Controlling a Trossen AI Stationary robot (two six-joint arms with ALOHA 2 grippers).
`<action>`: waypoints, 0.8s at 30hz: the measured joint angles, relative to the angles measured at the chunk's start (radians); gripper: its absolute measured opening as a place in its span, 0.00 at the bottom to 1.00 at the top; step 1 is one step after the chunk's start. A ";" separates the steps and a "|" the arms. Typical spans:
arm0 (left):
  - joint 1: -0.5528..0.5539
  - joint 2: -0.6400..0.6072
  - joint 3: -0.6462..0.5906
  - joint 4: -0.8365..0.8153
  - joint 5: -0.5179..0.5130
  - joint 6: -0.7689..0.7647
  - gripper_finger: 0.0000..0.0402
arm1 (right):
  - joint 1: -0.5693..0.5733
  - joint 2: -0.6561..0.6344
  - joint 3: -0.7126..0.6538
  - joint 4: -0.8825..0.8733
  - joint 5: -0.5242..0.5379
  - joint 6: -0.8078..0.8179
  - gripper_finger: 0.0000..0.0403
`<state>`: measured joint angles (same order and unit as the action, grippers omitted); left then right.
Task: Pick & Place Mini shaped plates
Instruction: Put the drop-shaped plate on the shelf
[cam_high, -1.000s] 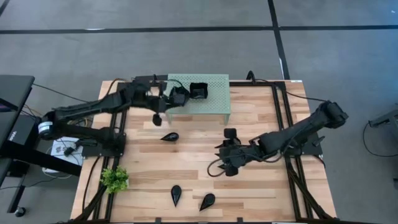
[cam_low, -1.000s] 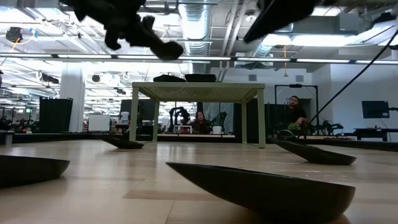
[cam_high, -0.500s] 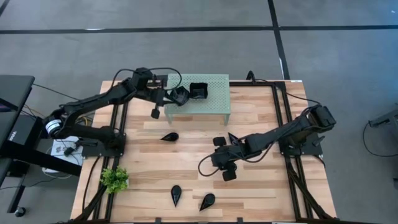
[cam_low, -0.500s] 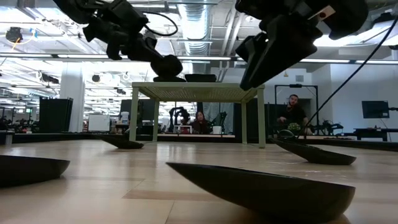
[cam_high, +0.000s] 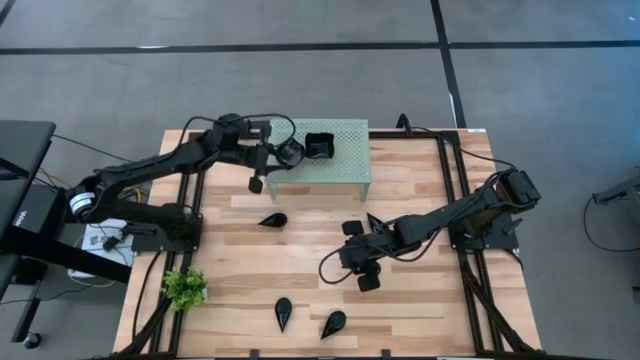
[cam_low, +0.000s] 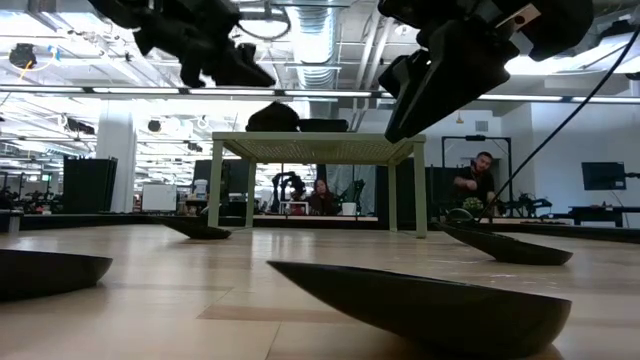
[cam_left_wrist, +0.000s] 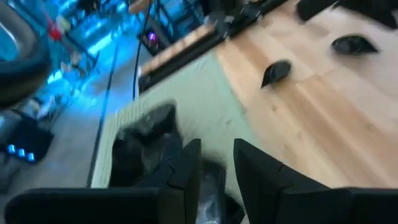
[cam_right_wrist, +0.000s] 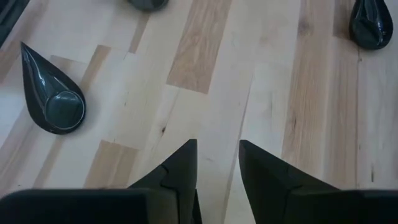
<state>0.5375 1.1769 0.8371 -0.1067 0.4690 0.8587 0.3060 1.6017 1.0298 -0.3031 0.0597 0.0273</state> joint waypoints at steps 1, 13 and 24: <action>-0.013 -0.014 0.000 0.000 -0.013 0.000 0.24 | 0.001 0.000 0.000 0.000 0.000 0.000 0.28; -0.191 -0.073 0.000 -0.005 -0.087 -0.284 0.23 | 0.001 0.000 0.000 0.003 0.000 0.000 0.28; -0.554 -0.070 -0.105 -0.044 -0.052 -0.479 0.18 | -0.057 0.010 0.001 0.228 0.011 -0.024 0.28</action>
<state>-0.0161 1.1065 0.7318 -0.1502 0.4171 0.3794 0.2489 1.6115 1.0309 -0.0749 0.0703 0.0034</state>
